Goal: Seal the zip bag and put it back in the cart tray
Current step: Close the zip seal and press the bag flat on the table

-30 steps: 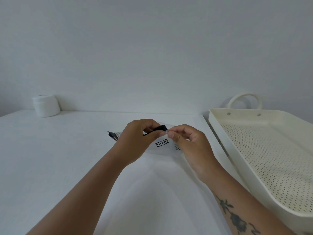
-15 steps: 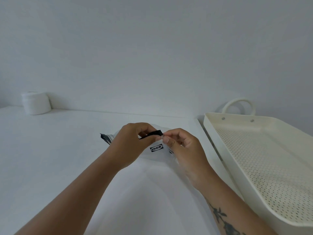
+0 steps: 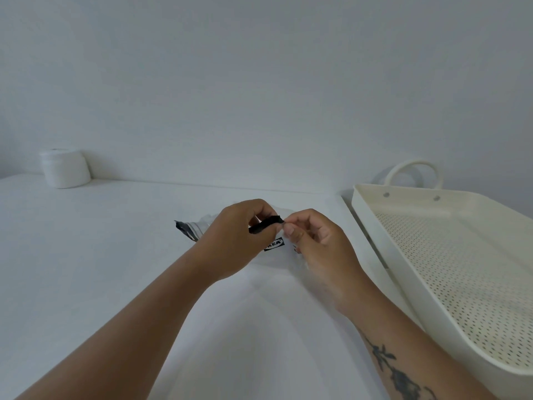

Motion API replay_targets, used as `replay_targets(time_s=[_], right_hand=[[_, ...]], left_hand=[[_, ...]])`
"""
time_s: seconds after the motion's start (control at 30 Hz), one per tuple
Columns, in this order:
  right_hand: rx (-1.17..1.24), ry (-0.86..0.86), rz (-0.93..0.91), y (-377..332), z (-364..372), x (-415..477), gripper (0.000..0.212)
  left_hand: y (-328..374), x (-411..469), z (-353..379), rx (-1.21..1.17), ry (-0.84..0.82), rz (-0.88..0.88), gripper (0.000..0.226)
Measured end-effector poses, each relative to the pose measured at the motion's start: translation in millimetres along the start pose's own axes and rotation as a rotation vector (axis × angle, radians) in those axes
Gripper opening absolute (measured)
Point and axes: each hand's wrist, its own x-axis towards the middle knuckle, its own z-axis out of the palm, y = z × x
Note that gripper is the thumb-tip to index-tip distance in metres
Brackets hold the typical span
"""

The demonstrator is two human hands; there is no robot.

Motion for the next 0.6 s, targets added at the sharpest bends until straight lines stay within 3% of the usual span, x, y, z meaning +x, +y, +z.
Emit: replay_targets(time_s=[0.23, 0.6], right_hand=[[-0.046, -0.001, -0.017, 0.4, 0.9, 1.0, 0.011], [-0.075, -0.007, -0.049, -4.5, -2.8, 1.2, 0.005]], left_hand=[[0.7, 1.7, -3.5, -0.052, -0.010, 0.010, 0.018], [-2.2, 0.7, -8.1, 0.032, -0.016, 0.002, 0.006]])
